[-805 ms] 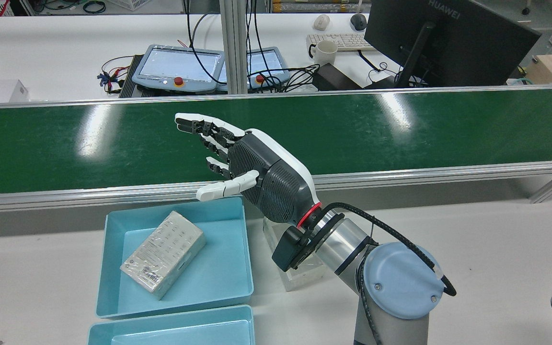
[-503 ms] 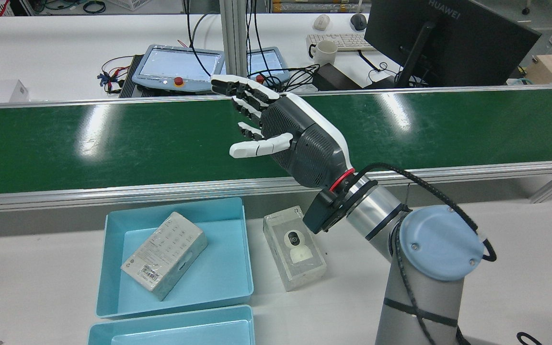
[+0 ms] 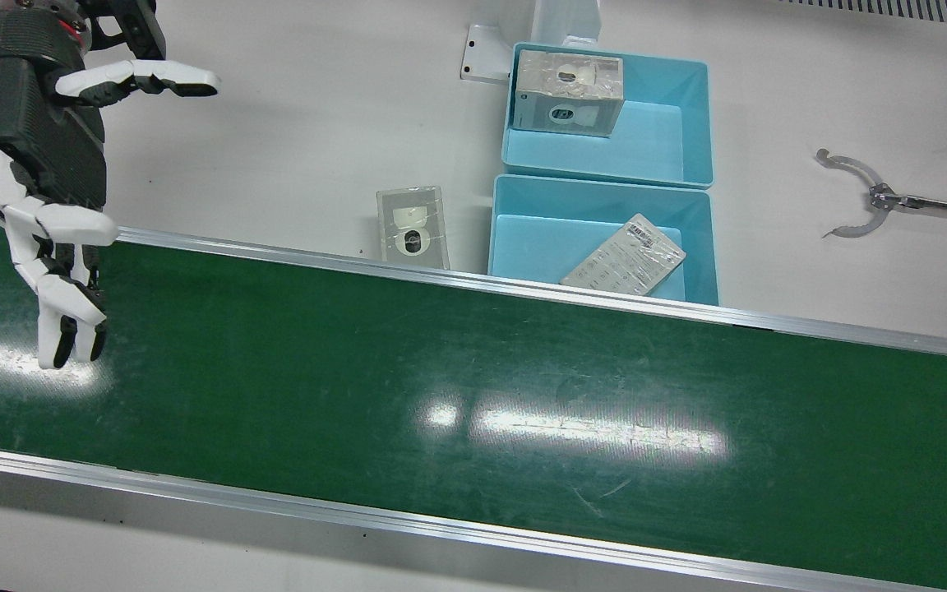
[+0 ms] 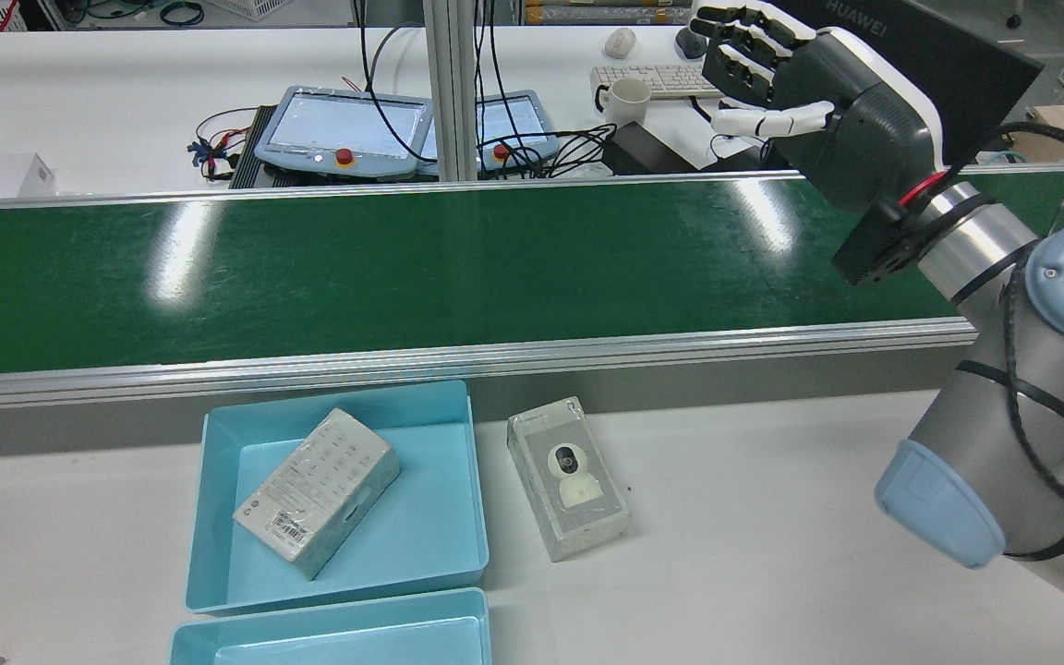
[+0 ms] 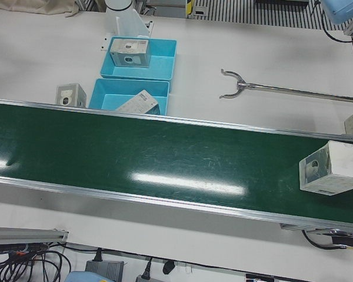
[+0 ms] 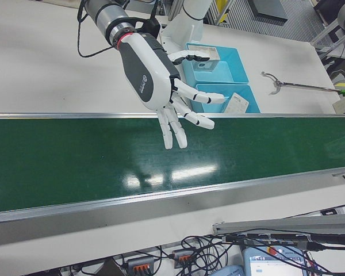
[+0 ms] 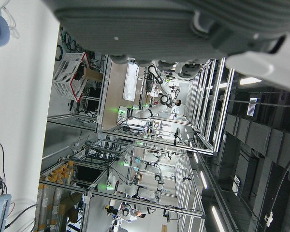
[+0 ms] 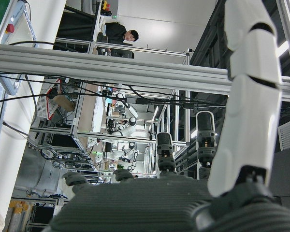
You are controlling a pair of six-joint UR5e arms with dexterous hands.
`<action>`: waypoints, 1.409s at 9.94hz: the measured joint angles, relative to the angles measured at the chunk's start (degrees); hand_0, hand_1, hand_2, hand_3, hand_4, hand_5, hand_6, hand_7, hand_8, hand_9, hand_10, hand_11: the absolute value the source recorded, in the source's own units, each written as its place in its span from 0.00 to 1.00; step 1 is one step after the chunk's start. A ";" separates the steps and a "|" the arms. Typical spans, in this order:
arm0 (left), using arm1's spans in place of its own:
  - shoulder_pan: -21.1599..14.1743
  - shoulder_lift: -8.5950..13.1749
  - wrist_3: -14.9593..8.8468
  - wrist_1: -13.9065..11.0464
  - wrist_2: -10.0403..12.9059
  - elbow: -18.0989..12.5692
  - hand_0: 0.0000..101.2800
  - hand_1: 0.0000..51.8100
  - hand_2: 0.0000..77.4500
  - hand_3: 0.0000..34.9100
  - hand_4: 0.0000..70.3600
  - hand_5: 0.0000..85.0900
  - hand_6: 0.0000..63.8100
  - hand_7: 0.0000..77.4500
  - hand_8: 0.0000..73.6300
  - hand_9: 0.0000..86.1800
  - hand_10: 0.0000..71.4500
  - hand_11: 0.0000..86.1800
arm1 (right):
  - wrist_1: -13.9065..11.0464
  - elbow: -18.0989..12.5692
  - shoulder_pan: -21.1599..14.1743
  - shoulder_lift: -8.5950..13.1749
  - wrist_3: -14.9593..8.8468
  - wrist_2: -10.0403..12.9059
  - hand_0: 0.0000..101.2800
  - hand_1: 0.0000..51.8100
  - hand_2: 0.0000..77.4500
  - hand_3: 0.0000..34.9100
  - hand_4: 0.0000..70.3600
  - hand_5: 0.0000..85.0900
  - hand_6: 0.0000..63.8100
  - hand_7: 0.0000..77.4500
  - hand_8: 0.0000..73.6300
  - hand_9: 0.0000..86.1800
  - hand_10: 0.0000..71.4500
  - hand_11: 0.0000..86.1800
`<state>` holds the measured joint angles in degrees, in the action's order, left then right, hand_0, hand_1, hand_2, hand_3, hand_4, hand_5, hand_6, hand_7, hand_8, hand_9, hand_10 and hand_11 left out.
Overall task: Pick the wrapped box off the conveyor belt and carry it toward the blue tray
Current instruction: 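Raise the right hand up and over the conveyor belt, farther from the robot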
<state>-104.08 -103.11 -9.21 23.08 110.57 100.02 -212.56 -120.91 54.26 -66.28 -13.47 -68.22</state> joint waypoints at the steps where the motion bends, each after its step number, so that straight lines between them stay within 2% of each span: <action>1: 0.00 0.00 0.00 0.00 0.00 0.00 0.00 0.00 0.01 0.00 0.00 0.01 0.00 0.01 0.01 0.01 0.01 0.00 | -0.10 -0.60 0.65 -0.50 0.12 -0.19 0.45 0.25 0.23 0.87 0.27 0.27 0.00 0.26 0.00 0.03 0.00 0.01; 2: 0.00 0.00 0.00 0.00 0.00 0.00 0.00 0.00 0.01 0.00 0.00 0.01 0.00 0.01 0.01 0.00 0.00 0.00 | -0.49 -2.13 1.17 -1.52 0.12 -0.36 0.45 0.26 0.20 0.87 0.24 0.27 0.00 0.26 0.00 0.03 0.02 0.01; 3: 0.00 0.00 0.00 0.00 0.00 0.00 0.00 0.00 0.01 0.00 0.00 0.01 0.00 0.01 0.01 0.00 0.01 0.00 | -1.52 -3.69 1.49 -2.73 -0.01 -0.81 0.45 0.26 0.20 0.87 0.18 0.37 0.00 0.24 0.00 0.03 0.02 0.01; 4: 0.00 0.00 0.00 0.00 0.00 0.00 0.00 0.00 0.01 0.00 0.00 0.01 0.00 0.01 0.01 0.00 0.00 0.00 | -3.05 -4.56 1.61 -3.67 -0.49 -1.76 0.45 0.26 0.20 0.87 0.18 0.37 0.00 0.24 0.00 0.03 0.02 0.01; 5: 0.00 0.00 0.00 0.00 0.00 0.00 0.00 0.00 0.01 0.00 0.00 0.01 0.00 0.01 0.01 0.00 0.01 0.00 | -4.31 -4.85 1.61 -4.21 -1.37 -2.98 0.46 0.26 0.20 0.87 0.19 0.29 0.00 0.24 0.00 0.03 0.00 0.01; 6: 0.00 0.00 0.00 0.00 0.00 0.00 0.00 0.00 0.01 0.00 0.00 0.01 0.00 0.01 0.01 0.00 0.01 0.00 | -5.09 -4.73 1.87 -4.49 -2.11 -4.11 0.46 0.24 0.20 0.87 0.19 0.21 0.00 0.18 0.00 0.03 0.00 0.01; 7: 0.00 0.00 0.00 0.00 0.00 0.00 0.00 0.00 0.01 0.00 0.00 0.01 0.00 0.01 0.01 0.00 0.00 0.00 | -5.47 -3.84 2.22 -4.55 -2.51 -4.86 0.46 0.24 0.20 0.87 0.19 0.21 0.00 0.18 0.00 0.03 0.00 0.01; 8: 0.00 0.00 0.00 0.00 0.00 0.00 0.00 0.00 0.01 0.00 0.00 0.01 0.00 0.01 0.01 0.00 0.00 0.00 | -5.51 -1.37 2.60 -3.65 -2.56 -5.28 0.43 0.20 0.17 0.88 0.16 0.12 0.00 0.16 0.00 0.02 0.00 0.01; 9: 0.00 0.00 0.00 0.00 0.00 0.00 0.00 0.00 0.01 0.00 0.00 0.01 0.00 0.01 0.01 0.00 0.01 0.00 | -5.42 2.22 3.08 -1.18 -2.23 -5.48 0.43 0.20 0.17 0.87 0.13 0.12 0.00 0.17 0.00 0.02 0.00 0.01; 11: 0.00 0.00 0.00 0.00 0.00 0.00 0.00 0.00 0.01 0.00 0.00 0.01 0.00 0.01 0.00 0.00 0.01 0.00 | -5.16 10.19 3.30 5.12 0.95 -5.53 0.42 0.20 0.17 0.87 0.12 0.13 0.00 0.17 0.00 0.02 0.00 0.01; 12: 0.00 0.00 0.00 0.00 0.00 0.00 0.00 0.00 0.01 0.00 0.00 0.01 0.00 0.01 0.00 0.01 0.01 0.00 | -5.11 12.01 3.00 7.10 2.56 -5.55 0.42 0.21 0.17 0.87 0.12 0.14 0.00 0.18 0.00 0.02 0.02 0.01; 14: 0.00 0.00 0.00 0.00 0.00 0.00 0.00 0.00 0.01 0.00 0.00 0.01 0.00 0.01 0.01 0.01 0.01 0.00 | -5.07 13.04 1.86 9.30 4.21 -5.57 0.42 0.22 0.18 0.86 0.12 0.15 0.00 0.19 0.00 0.02 0.02 0.04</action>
<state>-104.08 -103.11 -9.21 23.08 110.57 100.01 -217.63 -107.87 56.12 -56.97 -9.26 -73.79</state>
